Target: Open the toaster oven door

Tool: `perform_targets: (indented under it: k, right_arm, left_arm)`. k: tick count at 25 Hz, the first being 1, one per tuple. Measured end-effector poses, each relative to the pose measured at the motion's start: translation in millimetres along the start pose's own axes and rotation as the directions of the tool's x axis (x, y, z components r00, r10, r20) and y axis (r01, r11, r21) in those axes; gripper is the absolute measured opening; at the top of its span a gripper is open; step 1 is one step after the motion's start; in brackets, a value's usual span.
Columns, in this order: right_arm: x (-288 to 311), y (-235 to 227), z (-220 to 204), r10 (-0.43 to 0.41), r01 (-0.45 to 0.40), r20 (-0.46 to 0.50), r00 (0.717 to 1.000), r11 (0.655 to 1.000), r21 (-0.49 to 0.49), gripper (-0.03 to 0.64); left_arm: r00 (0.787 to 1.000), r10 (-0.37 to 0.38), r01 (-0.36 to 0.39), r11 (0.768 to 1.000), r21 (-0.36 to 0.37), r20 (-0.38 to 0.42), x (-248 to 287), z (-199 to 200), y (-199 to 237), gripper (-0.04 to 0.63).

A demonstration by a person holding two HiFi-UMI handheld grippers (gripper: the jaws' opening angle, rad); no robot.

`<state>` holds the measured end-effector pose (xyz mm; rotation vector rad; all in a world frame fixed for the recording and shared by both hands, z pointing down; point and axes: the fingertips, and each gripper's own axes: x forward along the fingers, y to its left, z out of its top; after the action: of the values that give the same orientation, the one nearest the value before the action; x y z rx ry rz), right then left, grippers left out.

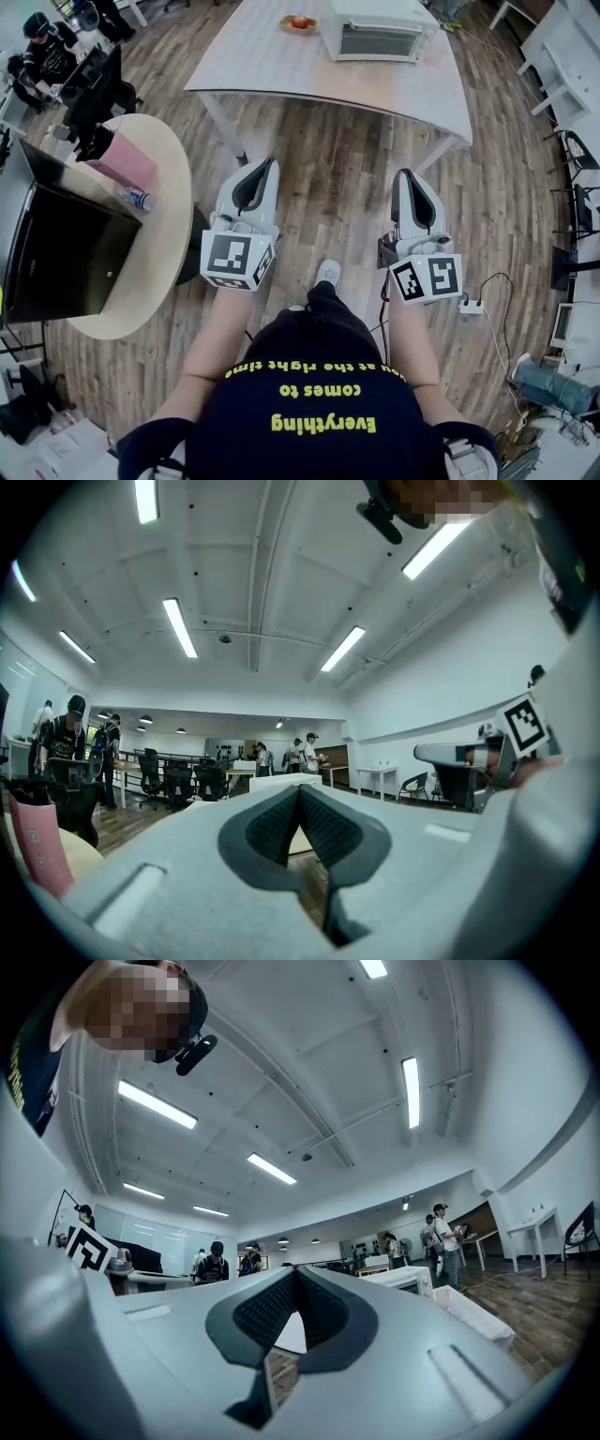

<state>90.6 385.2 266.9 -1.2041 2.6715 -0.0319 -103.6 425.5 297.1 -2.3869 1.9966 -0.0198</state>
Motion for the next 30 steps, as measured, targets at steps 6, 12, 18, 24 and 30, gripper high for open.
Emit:
perform_targets:
  k: [6, 12, 18, 24, 30]
  right_arm:
    - [40, -42, 2, 0.046, -0.046, 0.002, 0.999, 0.999, 0.016, 0.012]
    - [68, -74, -5, 0.095, -0.095, -0.020, 0.995, 0.995, 0.027, 0.012]
    - [89, -93, -10, 0.110, -0.108, -0.039, 0.993, 0.993, 0.041, 0.012]
    - [111, -114, -18, 0.098, -0.095, -0.048, 0.994, 0.994, 0.046, 0.012]
    - [158, -137, -28, 0.075, -0.074, -0.050, 0.996, 0.997, 0.031, 0.012]
  left_arm:
    - [0.999, 0.031, -0.031, 1.000, 0.004, 0.014, 56, 11, 0, 0.002]
    - [0.998, 0.057, -0.057, 0.998, -0.004, 0.023, 96, 10, -10, 0.002]
    - [0.997, 0.072, -0.071, 0.997, -0.012, 0.010, 129, 8, -6, 0.002]
    - [0.998, 0.056, -0.056, 0.998, -0.017, 0.013, 168, 2, 1, 0.003]
    - [1.000, 0.019, -0.019, 0.999, -0.026, 0.017, 227, -5, 25, 0.002]
